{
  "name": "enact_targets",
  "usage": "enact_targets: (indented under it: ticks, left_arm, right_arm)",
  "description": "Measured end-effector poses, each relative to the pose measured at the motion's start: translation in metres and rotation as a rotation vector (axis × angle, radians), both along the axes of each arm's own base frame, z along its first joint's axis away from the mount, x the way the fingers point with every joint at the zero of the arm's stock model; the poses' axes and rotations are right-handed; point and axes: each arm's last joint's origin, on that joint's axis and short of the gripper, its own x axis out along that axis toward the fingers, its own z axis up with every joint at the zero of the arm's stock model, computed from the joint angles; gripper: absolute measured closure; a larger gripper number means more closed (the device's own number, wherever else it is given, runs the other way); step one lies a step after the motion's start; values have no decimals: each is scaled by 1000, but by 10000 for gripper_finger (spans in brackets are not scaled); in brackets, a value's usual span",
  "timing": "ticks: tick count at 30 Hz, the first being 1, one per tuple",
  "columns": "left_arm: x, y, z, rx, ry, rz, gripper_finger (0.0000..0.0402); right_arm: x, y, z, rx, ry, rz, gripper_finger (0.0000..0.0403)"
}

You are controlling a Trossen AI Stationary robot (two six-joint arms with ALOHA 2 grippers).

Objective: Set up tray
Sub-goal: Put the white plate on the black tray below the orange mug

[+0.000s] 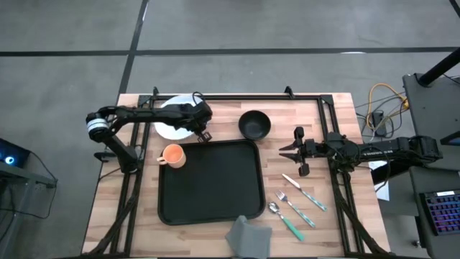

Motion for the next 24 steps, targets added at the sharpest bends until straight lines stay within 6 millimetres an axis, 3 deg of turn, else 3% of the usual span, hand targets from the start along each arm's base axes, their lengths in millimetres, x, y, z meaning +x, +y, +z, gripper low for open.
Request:
enact_targets:
  ticks: [5, 11, 24]
  left_arm:
    - [18, -14, 30, 115, 32, -124, 399]
    - [29, -29, 48, 162, 26, -189, 399]
    - [29, -58, 41, 210, 129, -230, 401]
  right_arm:
    - [0, 0, 0, 1, 2, 0, 335]
    - [0, 0, 0, 4, 3, 1, 335]
    - [0, 0, 0, 8, 4, 2, 335]
